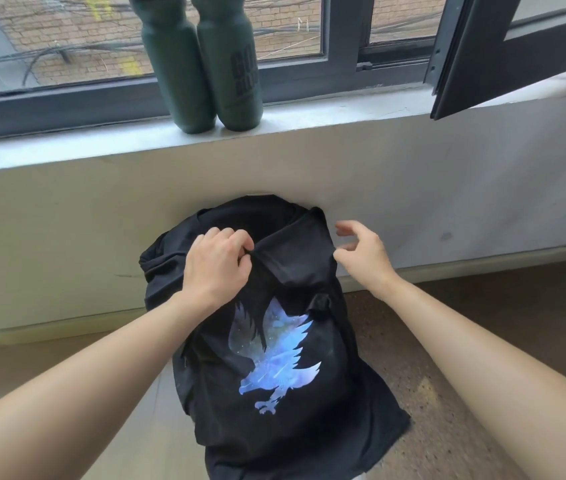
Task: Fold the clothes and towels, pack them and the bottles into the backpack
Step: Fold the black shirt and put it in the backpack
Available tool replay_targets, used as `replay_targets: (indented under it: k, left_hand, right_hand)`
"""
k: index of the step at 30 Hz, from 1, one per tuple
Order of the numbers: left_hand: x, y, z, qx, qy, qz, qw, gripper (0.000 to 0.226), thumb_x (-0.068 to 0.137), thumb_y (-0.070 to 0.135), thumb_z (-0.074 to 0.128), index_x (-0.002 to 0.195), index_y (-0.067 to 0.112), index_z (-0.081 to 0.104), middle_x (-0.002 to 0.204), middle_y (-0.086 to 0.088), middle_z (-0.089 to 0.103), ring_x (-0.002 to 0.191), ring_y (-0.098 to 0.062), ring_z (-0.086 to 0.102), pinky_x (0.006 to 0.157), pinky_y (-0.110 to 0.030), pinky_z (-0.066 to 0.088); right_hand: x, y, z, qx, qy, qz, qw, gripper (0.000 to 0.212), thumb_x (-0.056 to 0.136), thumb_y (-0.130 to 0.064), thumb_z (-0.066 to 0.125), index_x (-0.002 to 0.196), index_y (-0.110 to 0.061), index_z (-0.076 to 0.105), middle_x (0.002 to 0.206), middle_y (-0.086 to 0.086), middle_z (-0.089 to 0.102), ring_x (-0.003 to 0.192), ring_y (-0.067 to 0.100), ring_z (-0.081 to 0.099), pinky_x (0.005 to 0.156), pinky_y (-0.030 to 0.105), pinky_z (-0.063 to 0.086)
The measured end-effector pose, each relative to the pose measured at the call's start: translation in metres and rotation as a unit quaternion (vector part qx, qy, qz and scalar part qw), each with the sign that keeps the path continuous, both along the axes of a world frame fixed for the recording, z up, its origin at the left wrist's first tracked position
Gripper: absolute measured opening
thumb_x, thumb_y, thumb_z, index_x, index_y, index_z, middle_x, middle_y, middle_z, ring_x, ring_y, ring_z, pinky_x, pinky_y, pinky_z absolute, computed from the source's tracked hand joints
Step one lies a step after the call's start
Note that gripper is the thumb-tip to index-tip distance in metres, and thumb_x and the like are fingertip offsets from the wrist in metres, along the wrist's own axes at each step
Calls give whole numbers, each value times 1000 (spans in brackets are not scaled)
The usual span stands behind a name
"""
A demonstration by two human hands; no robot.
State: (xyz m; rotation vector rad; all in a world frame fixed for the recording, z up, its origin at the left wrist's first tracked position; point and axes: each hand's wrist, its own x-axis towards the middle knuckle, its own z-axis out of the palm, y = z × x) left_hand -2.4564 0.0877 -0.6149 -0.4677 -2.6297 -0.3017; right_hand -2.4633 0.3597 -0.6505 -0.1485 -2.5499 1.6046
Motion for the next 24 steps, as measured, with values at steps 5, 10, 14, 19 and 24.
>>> replay_targets:
  k: [5,10,14,19,24]
  left_hand:
    - [25,-22,16,25,34,-15,999,4,85,16,64,88,19,64,77,8,62,74,-21,54,69,-38,44]
    - [39,-68,36,156,-14,115,981,10,89,13,55,93,20,62,90,5,65,86,-21,56,78,-38,47]
    - [29,-108,39,336,-147,228,902,29,92,4,50,114,19,62,114,-1,66,108,-23,62,91,-37,49]
    - [5,-136,21,472,-354,241,770,70,81,0,63,147,13,44,136,-6,54,123,-25,55,95,-36,45]
    - [-5,-134,0,545,-459,178,679,32,82,-3,63,113,4,61,87,-4,70,66,-14,63,63,-27,44]
  right_hand:
    - [28,4,-24,5,-94,91,991,82,80,-10,77,152,-19,39,139,-3,52,125,19,56,100,30,46]
    - [10,5,-16,-138,-146,17,980,87,89,-38,76,157,-13,29,154,6,44,138,22,47,112,38,39]
    - [-14,2,-9,-167,-184,-6,969,79,93,-51,65,155,-14,33,151,5,45,130,28,53,108,45,45]
    - [-33,-10,0,-274,-221,20,936,47,95,-52,63,124,-15,66,121,6,70,104,23,63,86,35,49]
    - [-53,-15,-5,-355,-263,17,897,31,95,-44,65,105,-16,72,84,1,75,84,21,67,69,35,49]
